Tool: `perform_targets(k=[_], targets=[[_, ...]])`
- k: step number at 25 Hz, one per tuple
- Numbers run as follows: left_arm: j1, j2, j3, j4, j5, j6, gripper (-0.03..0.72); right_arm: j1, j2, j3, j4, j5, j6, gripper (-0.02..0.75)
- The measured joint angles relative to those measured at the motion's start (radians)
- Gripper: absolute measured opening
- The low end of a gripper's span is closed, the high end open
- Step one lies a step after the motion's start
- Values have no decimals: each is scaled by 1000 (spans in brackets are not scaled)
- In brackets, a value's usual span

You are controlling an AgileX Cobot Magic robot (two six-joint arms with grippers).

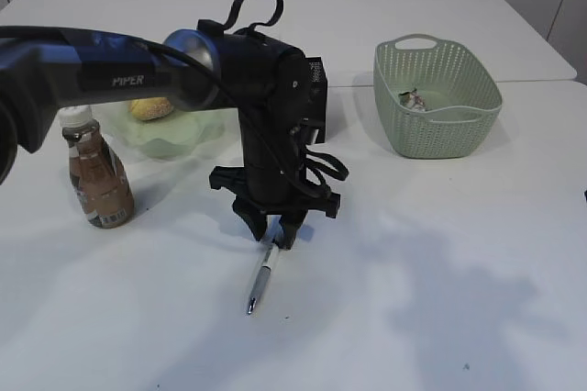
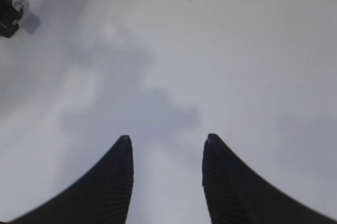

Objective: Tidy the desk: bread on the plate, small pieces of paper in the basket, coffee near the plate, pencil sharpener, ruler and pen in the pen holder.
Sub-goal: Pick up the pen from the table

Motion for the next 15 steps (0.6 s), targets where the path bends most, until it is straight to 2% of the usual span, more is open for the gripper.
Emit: perform_targets(k=[15], targets=[[0,18,-9,-4,0,0,300,0,0,0,0,-4,0,354]])
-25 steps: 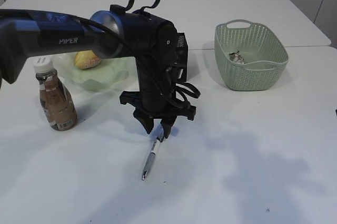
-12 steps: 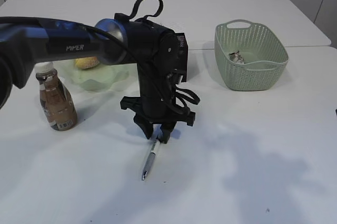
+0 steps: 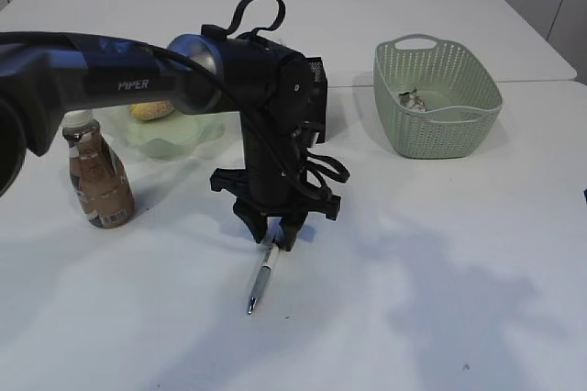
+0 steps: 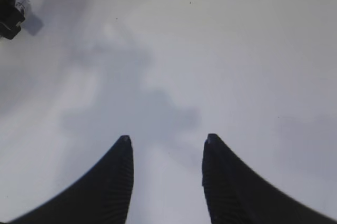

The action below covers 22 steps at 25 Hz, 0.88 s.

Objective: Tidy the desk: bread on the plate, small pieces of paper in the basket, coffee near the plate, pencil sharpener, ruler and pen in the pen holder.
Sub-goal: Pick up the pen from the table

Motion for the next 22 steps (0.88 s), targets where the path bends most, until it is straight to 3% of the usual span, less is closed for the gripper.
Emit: perform_targets(k=[3,8,16,22], targets=[[0,6,-7,-10,11,0,286,0,0,0,0,0,0,354],[0,10,-11,-17,19,0,199,0,0,0,0,0,0,354],[0,10,-11,-27,19,0,172,0,0,0,0,-1,0,353],[0,10,-12,-30,23,0,92,0,0,0,0,-2,2,354]])
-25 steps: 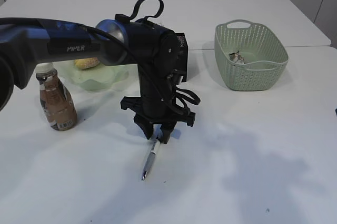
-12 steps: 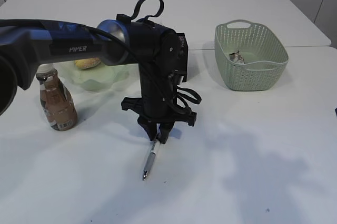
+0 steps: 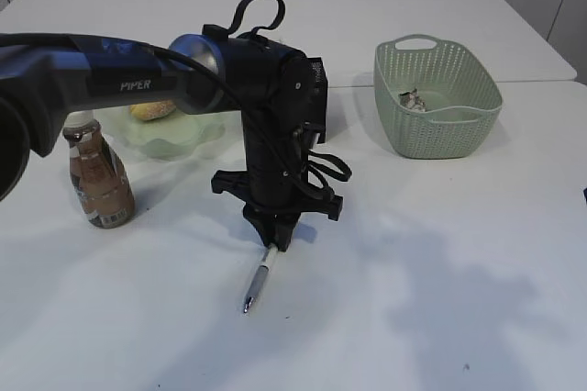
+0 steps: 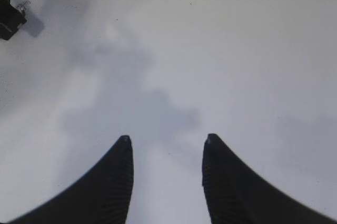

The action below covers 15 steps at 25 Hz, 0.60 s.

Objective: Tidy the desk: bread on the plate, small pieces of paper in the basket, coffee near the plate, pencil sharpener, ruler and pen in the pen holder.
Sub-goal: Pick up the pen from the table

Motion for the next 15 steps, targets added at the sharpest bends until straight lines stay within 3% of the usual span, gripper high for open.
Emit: perform_targets(k=[10,15], targets=[[0,0,-14,-16,6,0,82,0,0,0,0,0,0,354],[0,6,-109,-22,61,0,82,0,0,0,0,-1,0,354]])
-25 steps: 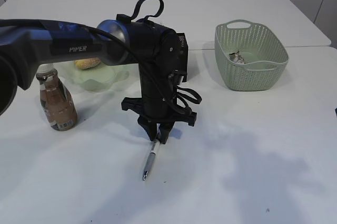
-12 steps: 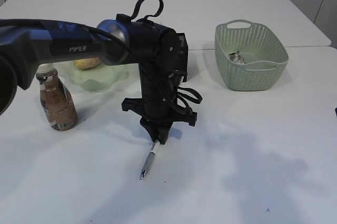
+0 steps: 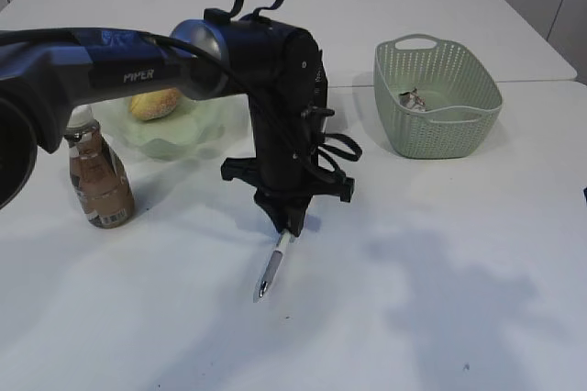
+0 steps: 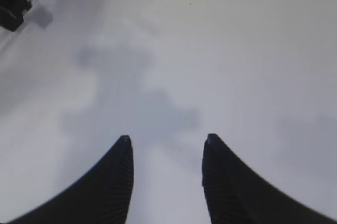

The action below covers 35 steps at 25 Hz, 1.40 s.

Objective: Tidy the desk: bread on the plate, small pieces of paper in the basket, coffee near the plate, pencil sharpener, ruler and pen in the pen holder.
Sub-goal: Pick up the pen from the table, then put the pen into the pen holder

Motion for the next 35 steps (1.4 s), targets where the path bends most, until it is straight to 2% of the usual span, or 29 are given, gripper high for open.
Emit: perform_targets(k=[8,13,19,28,35], targets=[[0,0,-184,24,28,0,81,0,0,0,0,0,0,354],[0,0,-246,29,34,0,80,0,0,0,0,0,0,354],[0,-15,-258,49,44,15,79,0,0,0,0,0,0,354],[0,-136,-258,193,48,34,79,0,0,0,0,-2,0,354],[0,-203,-258,242,27,57,79,0,0,0,0,-2,0,354]])
